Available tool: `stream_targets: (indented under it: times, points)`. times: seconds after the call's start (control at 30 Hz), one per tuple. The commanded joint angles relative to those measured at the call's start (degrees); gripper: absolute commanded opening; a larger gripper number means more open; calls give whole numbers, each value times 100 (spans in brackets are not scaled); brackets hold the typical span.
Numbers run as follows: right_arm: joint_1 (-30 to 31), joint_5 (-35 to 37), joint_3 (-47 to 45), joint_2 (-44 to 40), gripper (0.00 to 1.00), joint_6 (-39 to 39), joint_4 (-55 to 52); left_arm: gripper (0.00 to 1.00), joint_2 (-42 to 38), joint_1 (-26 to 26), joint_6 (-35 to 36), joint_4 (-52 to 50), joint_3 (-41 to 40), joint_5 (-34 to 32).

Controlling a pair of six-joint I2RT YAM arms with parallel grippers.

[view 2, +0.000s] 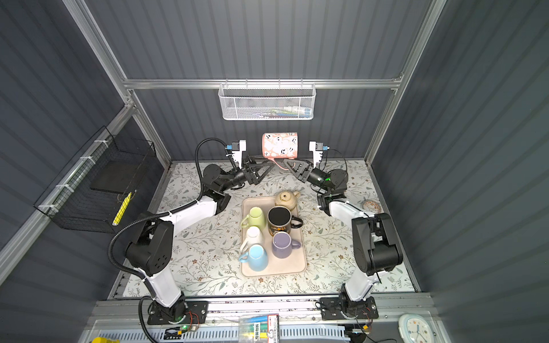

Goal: Turn the mug right side up
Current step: Place the mug at the top-right of the table.

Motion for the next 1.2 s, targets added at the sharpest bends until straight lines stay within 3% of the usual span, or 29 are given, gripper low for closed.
stream_targets:
  times: [0.0,0.2,0.43,0.8,0.93,1.07,1.17]
  points:
    - [-89,-33,-79,-466,0,-380,40,100,-463,25,728,-269,-208,-115]
    - [-275,82,-329,-734,0,-683,-545,100,-769,112,1226,-863,-560,-320]
    - [-445,543,-260,-1581,0,-2390,-3267,100,-1338,121,2554,-2607,-735,-699]
    - [-643,1599,208,-1899,0,-3560,-5532,100,-1783,121,3063,-3349,-1252,-1116]
    - [-670,2225,900,-1741,0,-4153,-6944,100,-1902,121,3195,-4283,-1127,-1521]
    - [-687,2968,1675,-1389,0,-4613,-8266,100,-1775,117,2953,-5924,-638,-2517]
    - [-705,3690,2173,-1104,0,-4949,-8987,100,-1957,113,2756,-6033,-911,-3093]
